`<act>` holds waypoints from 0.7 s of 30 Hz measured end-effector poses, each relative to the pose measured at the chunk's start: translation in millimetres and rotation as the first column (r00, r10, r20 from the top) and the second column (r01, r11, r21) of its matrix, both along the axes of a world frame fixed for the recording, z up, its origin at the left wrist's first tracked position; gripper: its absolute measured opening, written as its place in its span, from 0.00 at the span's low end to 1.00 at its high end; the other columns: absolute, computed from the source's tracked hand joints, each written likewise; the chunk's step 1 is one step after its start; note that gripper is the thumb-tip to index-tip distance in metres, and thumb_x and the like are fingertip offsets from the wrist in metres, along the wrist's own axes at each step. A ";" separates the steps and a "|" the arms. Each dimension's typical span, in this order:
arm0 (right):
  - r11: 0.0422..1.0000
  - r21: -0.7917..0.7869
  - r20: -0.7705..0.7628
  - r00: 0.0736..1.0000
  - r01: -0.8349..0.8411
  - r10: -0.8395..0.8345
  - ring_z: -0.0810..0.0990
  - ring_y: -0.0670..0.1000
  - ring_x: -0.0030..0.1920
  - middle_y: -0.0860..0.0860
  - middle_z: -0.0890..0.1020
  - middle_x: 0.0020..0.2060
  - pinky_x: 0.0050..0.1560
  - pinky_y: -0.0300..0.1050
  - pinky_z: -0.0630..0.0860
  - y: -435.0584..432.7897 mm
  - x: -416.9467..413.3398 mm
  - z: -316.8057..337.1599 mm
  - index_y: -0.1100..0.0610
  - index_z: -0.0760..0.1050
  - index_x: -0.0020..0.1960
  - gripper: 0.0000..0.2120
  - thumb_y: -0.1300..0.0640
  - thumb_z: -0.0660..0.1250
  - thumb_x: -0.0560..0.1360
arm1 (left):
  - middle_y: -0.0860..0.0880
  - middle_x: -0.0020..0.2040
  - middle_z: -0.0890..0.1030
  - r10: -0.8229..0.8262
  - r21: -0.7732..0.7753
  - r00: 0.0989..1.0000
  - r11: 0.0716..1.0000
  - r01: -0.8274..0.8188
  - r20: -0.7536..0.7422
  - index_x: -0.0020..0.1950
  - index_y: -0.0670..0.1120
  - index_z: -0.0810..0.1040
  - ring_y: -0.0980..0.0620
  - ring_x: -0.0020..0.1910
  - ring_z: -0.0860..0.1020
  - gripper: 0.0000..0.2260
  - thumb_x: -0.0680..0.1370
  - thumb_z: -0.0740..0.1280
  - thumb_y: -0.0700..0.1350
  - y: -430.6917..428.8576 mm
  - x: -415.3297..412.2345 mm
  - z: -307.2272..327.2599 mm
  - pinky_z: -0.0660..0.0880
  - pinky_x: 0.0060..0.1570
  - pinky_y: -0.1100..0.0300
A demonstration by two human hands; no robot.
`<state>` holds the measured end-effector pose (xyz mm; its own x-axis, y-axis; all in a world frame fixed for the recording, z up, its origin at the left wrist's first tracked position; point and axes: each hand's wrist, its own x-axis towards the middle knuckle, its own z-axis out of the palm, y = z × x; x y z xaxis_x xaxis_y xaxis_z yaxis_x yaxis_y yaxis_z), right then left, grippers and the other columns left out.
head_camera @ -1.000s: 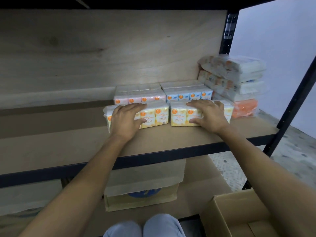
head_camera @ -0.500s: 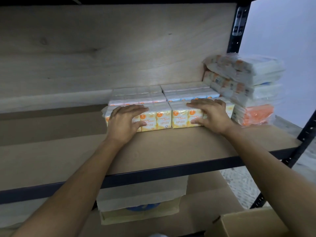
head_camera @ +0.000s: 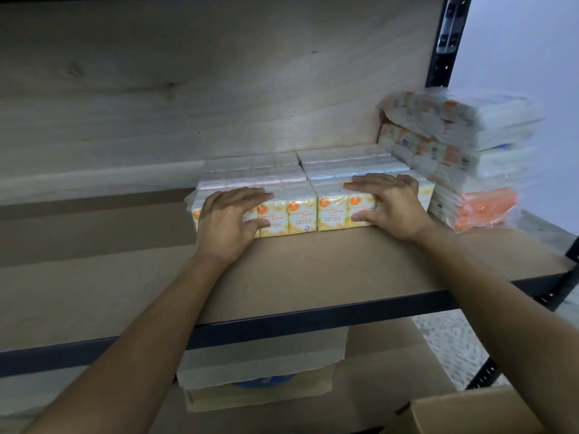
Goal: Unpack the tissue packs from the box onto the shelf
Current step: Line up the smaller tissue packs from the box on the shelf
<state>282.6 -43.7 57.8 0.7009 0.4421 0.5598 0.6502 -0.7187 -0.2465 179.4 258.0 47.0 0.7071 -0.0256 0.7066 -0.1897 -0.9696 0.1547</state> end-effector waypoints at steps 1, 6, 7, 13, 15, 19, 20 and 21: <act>1.000 0.002 0.002 1.000 0.004 -0.004 0.66 0.46 0.71 0.41 0.73 0.67 0.70 0.58 0.52 0.6 0.1 -0.4 0.39 0.72 0.65 0.30 0.44 0.75 0.65 | 0.57 0.64 0.78 0.002 -0.001 1.000 1.000 -0.002 0.005 0.63 0.57 0.78 0.55 0.65 0.74 0.21 0.70 0.73 0.53 -0.7 0.3 -0.2 0.61 0.65 0.56; 1.000 -0.008 0.004 1.000 0.015 -0.015 0.65 0.46 0.71 0.41 0.73 0.68 0.70 0.56 0.51 1.6 1.4 -1.6 0.39 0.71 0.66 0.30 0.44 0.75 0.65 | 0.57 0.64 0.78 0.013 0.012 1.000 1.000 -0.013 0.006 0.63 0.57 0.78 0.55 0.65 0.74 0.21 0.71 0.74 0.52 -3.1 0.1 0.4 0.61 0.66 0.56; 1.000 -0.012 0.004 1.000 0.016 -0.016 0.65 0.46 0.71 0.42 0.73 0.68 0.70 0.56 0.52 1.8 1.2 -1.3 0.39 0.71 0.66 0.30 0.44 0.75 0.66 | 0.57 0.64 0.78 0.016 0.014 1.000 1.000 -0.016 0.005 0.63 0.57 0.78 0.55 0.65 0.73 0.21 0.71 0.74 0.52 -3.5 0.0 0.6 0.61 0.66 0.56; 0.997 -0.062 -0.003 0.999 0.049 -0.049 0.65 0.47 0.71 0.43 0.71 0.69 0.69 0.57 0.53 3.5 -6.0 4.8 0.41 0.70 0.67 0.30 0.45 0.74 0.67 | 0.56 0.64 0.78 0.055 0.037 0.998 0.998 -0.054 -0.026 0.64 0.56 0.77 0.54 0.65 0.73 0.21 0.71 0.73 0.51 -8.8 -3.0 3.7 0.60 0.67 0.54; 0.993 -0.103 -0.009 0.998 0.060 -0.062 0.65 0.47 0.71 0.43 0.71 0.69 0.70 0.59 0.54 5.3 -9.7 9.5 0.42 0.69 0.67 0.30 0.46 0.74 0.67 | 0.55 0.64 0.78 0.073 0.044 0.996 0.996 -0.071 -0.040 0.64 0.55 0.77 0.53 0.65 0.73 0.21 0.71 0.73 0.50 -12.8 -4.9 5.7 0.60 0.68 0.53; 0.975 -0.194 -0.035 0.993 0.104 -0.113 0.62 0.49 0.73 0.44 0.70 0.70 0.72 0.62 0.50 11.8 -18.1 18.0 0.45 0.67 0.69 0.31 0.49 0.73 0.69 | 0.53 0.65 0.77 0.099 0.037 0.993 0.995 -0.096 -0.069 0.64 0.53 0.76 0.51 0.66 0.73 0.21 0.72 0.73 0.46 -22.2 -9.0 10.0 0.58 0.70 0.51; 0.971 -0.209 -0.038 0.991 0.119 -0.130 0.60 0.50 0.74 0.45 0.69 0.71 0.72 0.63 0.49 13.1 -20.3 19.1 0.45 0.66 0.70 0.31 0.49 0.73 0.70 | 0.52 0.65 0.77 0.100 0.037 0.992 0.995 -0.097 -0.080 0.64 0.53 0.75 0.51 0.66 0.72 0.21 0.72 0.73 0.46 -23.7 -10.2 11.1 0.57 0.71 0.51; 0.967 -0.220 -0.041 0.989 0.131 -0.144 0.59 0.50 0.74 0.46 0.67 0.72 0.73 0.63 0.48 14.2 -22.6 19.4 0.45 0.66 0.71 0.31 0.49 0.72 0.70 | 0.52 0.65 0.77 0.102 0.039 0.991 0.994 -0.099 -0.092 0.65 0.52 0.75 0.51 0.67 0.72 0.21 0.72 0.72 0.46 -24.9 -11.4 12.3 0.56 0.72 0.51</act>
